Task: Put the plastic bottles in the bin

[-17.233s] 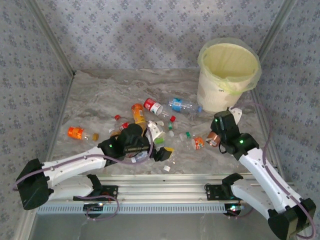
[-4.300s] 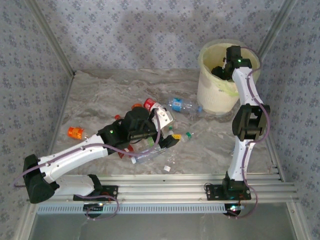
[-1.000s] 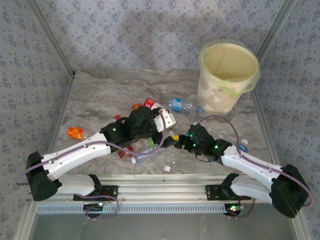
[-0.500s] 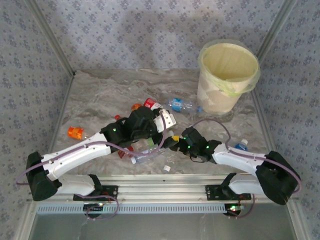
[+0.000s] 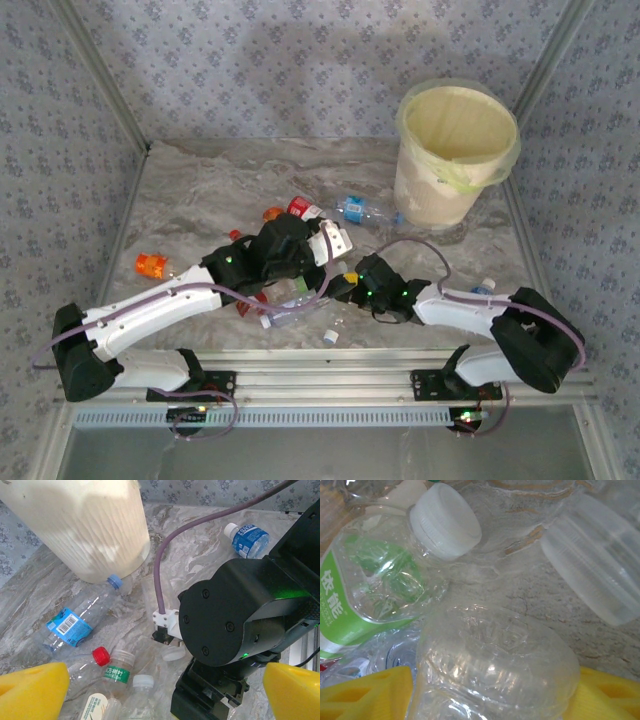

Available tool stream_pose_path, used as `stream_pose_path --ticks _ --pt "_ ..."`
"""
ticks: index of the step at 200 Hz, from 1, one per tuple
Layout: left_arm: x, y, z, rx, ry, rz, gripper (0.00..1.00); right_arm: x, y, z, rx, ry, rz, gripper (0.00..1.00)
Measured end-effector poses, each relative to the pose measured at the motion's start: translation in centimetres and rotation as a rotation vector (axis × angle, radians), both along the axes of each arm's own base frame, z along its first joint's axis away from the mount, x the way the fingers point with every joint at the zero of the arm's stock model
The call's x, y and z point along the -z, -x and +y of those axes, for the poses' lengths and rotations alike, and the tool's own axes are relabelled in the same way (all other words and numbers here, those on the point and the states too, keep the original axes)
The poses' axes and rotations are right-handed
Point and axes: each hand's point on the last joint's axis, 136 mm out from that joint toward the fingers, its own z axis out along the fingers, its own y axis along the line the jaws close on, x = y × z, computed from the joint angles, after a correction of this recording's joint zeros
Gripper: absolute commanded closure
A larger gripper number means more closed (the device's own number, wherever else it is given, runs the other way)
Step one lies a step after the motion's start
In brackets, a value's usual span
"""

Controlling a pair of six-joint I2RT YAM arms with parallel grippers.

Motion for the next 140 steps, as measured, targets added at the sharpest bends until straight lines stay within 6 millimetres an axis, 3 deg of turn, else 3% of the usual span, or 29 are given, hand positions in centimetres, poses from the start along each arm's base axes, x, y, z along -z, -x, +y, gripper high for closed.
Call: stream_pose_path --ticks 46,75,140 --pt "0.0 0.0 0.0 0.0 0.0 0.0 0.0 -0.1 0.0 0.1 -0.004 0.001 -0.004 0.33" --pt "0.0 0.0 0.0 0.0 0.0 0.0 0.0 -0.5 0.3 -0.9 -0.013 0.037 -0.014 0.35" --pt "0.0 0.0 0.0 0.0 0.0 0.0 0.0 -5.6 -0.4 -5.5 0.012 0.059 -0.146 0.37"
